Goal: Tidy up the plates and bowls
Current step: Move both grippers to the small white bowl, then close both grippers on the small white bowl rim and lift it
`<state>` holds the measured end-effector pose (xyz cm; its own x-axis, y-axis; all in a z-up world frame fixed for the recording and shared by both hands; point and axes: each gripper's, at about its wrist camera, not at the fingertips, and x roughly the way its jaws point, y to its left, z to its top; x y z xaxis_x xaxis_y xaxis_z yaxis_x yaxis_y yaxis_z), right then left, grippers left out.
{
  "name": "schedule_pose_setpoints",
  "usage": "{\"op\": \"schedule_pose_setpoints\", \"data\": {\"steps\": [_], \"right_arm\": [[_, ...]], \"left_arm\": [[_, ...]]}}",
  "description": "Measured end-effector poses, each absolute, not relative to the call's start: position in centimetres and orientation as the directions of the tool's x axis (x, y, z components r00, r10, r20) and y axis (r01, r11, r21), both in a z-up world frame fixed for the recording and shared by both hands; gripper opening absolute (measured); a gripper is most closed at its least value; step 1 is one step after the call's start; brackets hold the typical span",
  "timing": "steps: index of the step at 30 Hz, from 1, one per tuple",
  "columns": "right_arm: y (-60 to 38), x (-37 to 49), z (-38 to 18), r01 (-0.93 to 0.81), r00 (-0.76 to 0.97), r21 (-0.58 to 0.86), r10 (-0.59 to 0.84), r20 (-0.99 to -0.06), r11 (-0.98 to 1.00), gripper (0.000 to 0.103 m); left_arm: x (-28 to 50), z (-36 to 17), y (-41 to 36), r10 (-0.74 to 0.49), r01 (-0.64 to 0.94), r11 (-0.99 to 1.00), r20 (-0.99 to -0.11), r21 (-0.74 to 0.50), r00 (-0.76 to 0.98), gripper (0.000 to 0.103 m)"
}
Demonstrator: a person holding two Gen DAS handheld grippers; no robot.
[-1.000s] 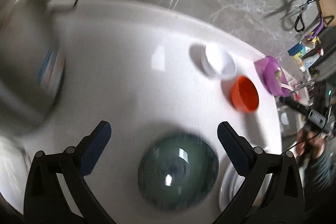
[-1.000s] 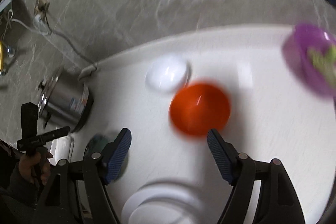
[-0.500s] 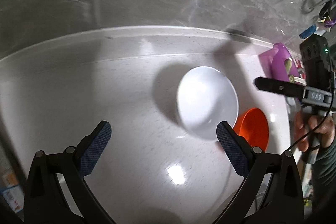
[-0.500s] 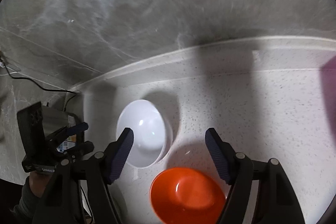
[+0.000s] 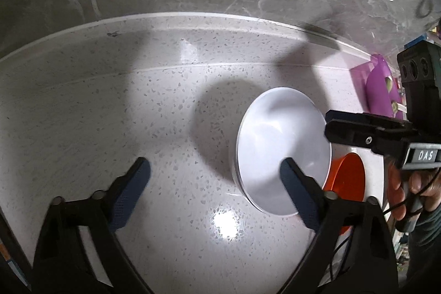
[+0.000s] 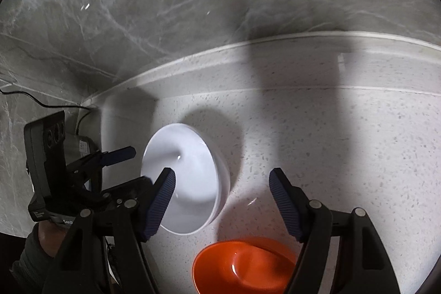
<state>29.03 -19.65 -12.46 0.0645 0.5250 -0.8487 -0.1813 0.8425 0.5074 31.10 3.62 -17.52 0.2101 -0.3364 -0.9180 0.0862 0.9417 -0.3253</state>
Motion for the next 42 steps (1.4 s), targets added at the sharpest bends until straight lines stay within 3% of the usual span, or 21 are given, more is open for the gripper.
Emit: {"op": "schedule_pose_setpoints", "data": {"steps": [6, 9, 11, 14, 16, 20, 42], "right_arm": [[-18.1, 29.1, -13.6, -0.196, 0.029, 0.474, 0.488, -0.872, 0.858, 0.067], [-17.6, 29.0, -14.2, -0.203, 0.011, 0.453, 0.465, -0.885, 0.868, 0.059], [-17.4, 28.9, -14.7, -0.198, 0.0, 0.44, 0.449, -0.893, 0.876, 0.049], [-17.3, 28.9, -15.4, -0.187, -0.017, 0.435, 0.439, -0.898, 0.881, 0.033], [-17.1, 28.8, -15.6, -0.183, -0.02, 0.436, 0.44, -0.898, 0.881, 0.029], [-16.6, 28.9, -15.3, -0.198, -0.017, 0.435, 0.441, -0.897, 0.878, 0.013], [-16.3, 28.8, -14.0, -0.184, -0.001, 0.425, 0.432, -0.902, 0.886, 0.011]], "left_arm": [[31.4, -18.6, 2.9, -0.329, 0.09, 0.944, -0.921, -0.317, 0.206, 0.068], [31.5, -19.3, 2.3, -0.334, 0.086, 0.942, -0.922, -0.323, 0.194, 0.05], [31.4, -19.9, 2.1, -0.345, 0.078, 0.939, -0.921, -0.336, 0.181, 0.032], [31.4, -20.4, 1.3, -0.35, 0.074, 0.937, -0.921, -0.343, 0.173, 0.026], [31.3, -20.5, 0.7, -0.363, 0.079, 0.932, -0.916, -0.354, 0.169, 0.019], [31.1, -20.7, -0.4, -0.364, 0.092, 0.931, -0.918, -0.353, 0.16, 0.014], [30.4, -18.4, 0.6, -0.38, 0.08, 0.925, -0.909, -0.372, 0.169, 0.014]]}}
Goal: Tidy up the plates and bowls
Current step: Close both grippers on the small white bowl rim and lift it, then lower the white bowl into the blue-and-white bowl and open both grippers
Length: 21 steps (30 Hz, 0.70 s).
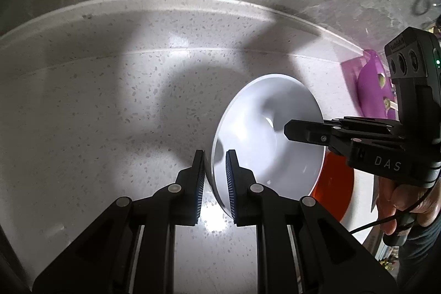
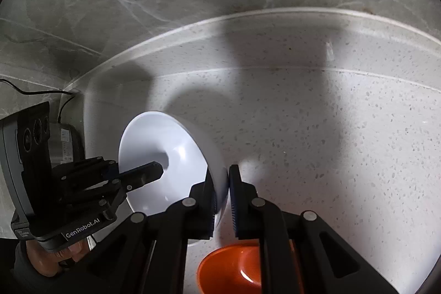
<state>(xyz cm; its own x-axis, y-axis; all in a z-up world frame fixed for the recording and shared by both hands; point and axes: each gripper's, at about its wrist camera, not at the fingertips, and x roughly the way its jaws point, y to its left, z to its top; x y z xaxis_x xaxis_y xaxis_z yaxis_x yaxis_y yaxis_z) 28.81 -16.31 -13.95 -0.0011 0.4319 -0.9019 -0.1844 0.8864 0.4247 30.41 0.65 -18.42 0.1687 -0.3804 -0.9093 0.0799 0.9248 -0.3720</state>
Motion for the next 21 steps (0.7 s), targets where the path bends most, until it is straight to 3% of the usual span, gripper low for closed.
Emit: {"op": "schedule_pose_setpoints", "data": {"steps": [21], "right_arm": [[-13.0, 22.9, -6.8, -0.304, -0.028, 0.466, 0.481, -0.876, 0.831, 0.012]], "left_arm": [[20.4, -9.6, 4.9, -0.373, 0.053, 0.927, -0.896, -0.372, 0.242, 0.014]]}}
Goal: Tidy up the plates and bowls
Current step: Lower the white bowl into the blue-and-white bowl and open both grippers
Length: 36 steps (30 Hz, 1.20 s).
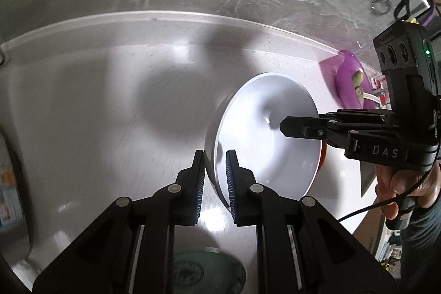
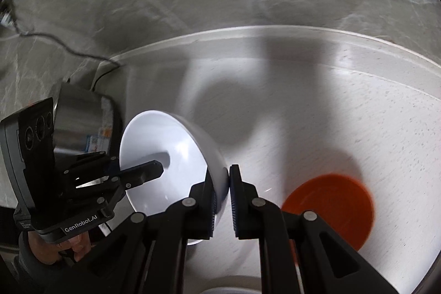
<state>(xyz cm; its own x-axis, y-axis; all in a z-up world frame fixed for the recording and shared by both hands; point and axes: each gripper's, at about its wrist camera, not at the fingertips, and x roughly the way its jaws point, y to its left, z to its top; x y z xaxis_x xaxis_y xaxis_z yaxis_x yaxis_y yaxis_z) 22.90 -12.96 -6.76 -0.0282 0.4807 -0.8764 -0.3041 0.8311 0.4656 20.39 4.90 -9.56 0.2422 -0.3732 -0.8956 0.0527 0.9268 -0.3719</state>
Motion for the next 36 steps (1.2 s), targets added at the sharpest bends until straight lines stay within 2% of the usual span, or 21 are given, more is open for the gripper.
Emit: {"op": "schedule_pose_setpoints", "data": {"steps": [10, 20, 36], "right_arm": [[-8.3, 18.1, -5.7, -0.387, -0.096, 0.492, 0.496, -0.863, 0.78, 0.012], [-4.2, 13.2, -7.2, -0.432, -0.203, 0.509, 0.469, -0.859, 0.745, 0.013], [-3.4, 9.1, -10.8, -0.405, -0.305, 0.519, 0.424, -0.853, 0.753, 0.014]], "left_arm": [[12.3, -8.9, 9.8, -0.374, -0.035, 0.918, -0.892, -0.395, 0.254, 0.014], [3.9, -11.1, 13.3, -0.379, -0.133, 0.901, -0.9, -0.412, 0.215, 0.014], [-2.0, -15.4, 14.0, -0.43, -0.191, 0.87, -0.889, -0.454, 0.158, 0.014]]}}
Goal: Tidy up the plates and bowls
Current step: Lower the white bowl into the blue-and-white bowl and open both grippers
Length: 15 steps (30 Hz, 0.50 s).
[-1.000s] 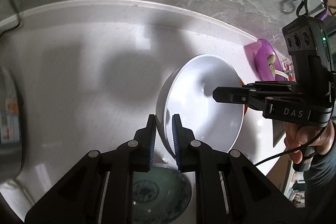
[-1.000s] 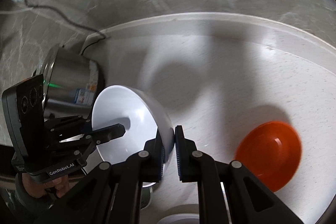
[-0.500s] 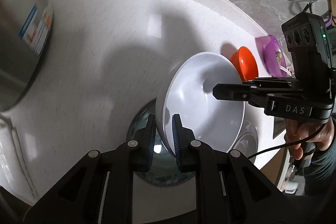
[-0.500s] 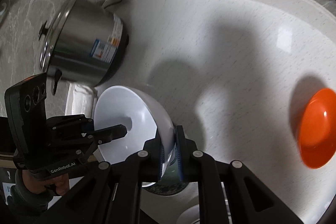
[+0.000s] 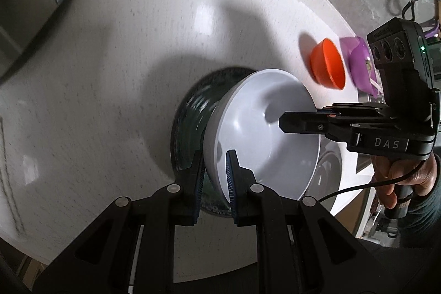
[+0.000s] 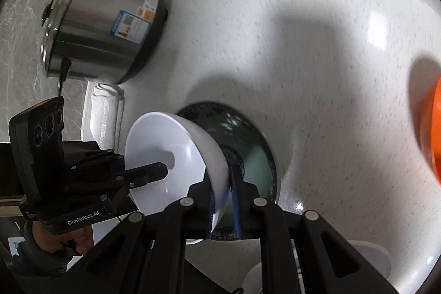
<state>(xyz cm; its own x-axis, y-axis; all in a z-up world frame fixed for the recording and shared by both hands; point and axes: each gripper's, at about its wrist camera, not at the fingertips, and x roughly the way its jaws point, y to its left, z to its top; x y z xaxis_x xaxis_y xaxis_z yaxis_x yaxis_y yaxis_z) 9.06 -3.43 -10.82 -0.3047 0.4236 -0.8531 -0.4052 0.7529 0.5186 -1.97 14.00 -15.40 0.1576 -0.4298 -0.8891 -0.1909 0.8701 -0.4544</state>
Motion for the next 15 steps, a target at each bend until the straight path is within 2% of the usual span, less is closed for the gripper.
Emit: {"op": "schedule_pose_setpoints", "data": {"steps": [15], "right_arm": [[-2.9, 7.9, -12.7, -0.453, -0.276, 0.435, 0.342, -0.899, 0.778, 0.013]], "left_arm": [[-1.6, -17.5, 12.0, -0.365, -0.16, 0.907, -0.918, -0.388, 0.157, 0.014]]}}
